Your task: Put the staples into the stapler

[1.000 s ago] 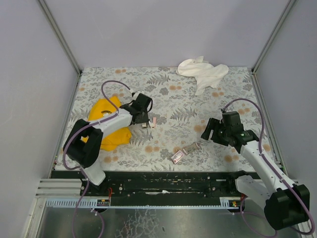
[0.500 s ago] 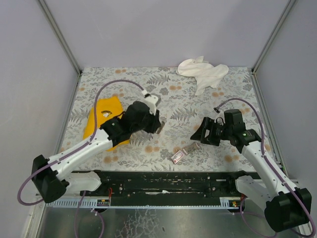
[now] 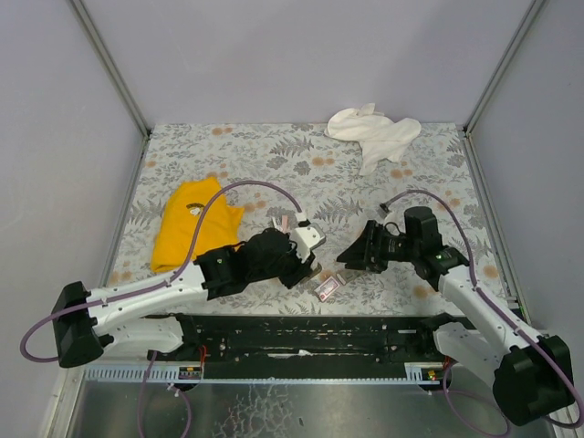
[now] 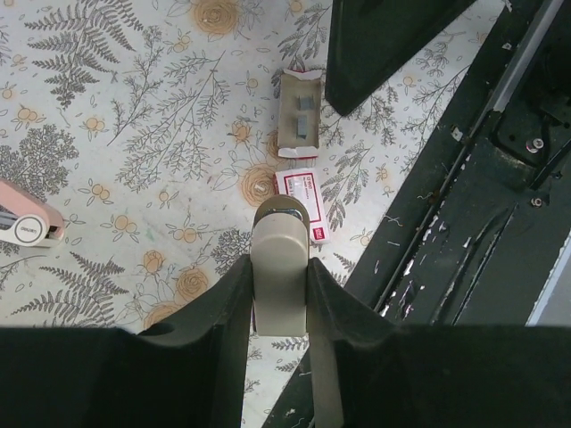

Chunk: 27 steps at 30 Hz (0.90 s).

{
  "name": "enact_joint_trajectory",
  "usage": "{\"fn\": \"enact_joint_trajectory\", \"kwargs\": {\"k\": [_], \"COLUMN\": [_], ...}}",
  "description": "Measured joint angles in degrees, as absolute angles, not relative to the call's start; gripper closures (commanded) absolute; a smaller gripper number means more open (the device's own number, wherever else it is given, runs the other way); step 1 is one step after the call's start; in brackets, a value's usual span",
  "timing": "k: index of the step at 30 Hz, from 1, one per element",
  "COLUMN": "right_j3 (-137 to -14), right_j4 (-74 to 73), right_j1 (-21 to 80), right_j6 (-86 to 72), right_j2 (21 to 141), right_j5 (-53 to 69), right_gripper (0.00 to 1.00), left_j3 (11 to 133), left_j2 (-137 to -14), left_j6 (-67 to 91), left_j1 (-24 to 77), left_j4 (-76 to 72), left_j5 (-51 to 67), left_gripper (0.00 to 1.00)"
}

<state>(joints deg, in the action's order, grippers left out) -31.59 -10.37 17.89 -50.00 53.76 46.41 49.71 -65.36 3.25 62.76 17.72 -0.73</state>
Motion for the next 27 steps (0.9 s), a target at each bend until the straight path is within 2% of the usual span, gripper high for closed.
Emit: {"fn": "enact_joint_trajectory", "kwargs": {"k": [11,27], "right_j3": [-28.18,-27.68], "right_j4": [1.91,7.27], "right_j1": [26.72,28.56], "right_j6": [-58.43,-60.51], "right_j2": [58.33,60.88], "right_j5": [45.93,45.93], "right_gripper": [0.53,0.64], "left_j3": [48.34,47.94], "left_j2": [-63.66,-63.68], "left_j6": [2.26,1.63], "left_j1": [65.34,67.0], "left_j4": [15.14,14.9], "left_j5": [-2.37,-4.43], "left_gripper": [1.0,1.0]}}
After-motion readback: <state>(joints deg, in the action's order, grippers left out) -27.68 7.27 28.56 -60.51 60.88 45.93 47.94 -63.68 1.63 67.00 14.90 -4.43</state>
